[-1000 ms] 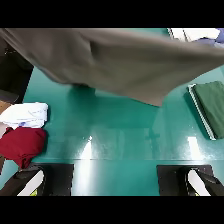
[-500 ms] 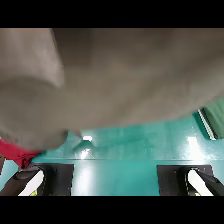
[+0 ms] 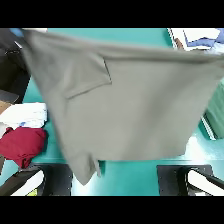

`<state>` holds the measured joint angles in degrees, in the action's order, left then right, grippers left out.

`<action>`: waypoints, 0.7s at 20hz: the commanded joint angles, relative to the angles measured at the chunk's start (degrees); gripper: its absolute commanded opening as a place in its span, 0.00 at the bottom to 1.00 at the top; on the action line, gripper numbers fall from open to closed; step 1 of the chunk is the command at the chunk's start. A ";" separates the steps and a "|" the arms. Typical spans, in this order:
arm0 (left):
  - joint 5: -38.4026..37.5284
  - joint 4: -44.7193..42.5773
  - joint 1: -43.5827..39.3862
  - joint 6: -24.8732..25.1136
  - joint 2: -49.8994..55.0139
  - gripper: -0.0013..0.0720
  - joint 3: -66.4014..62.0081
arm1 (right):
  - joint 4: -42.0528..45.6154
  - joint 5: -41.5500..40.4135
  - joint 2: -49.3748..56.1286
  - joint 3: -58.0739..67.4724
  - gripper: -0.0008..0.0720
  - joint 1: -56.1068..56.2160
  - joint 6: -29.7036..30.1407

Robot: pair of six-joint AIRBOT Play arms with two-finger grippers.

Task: Fold the shirts.

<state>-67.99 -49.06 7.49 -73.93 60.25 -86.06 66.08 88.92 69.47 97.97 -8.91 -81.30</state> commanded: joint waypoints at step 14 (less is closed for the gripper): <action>20.09 10.54 0.00 17.59 29.03 0.06 4.66 | -1.95 -15.52 32.83 8.22 0.03 4.81 -1.36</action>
<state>-47.90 -38.87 7.46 -58.96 88.20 -80.23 64.18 73.49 100.57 103.24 -4.16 -82.30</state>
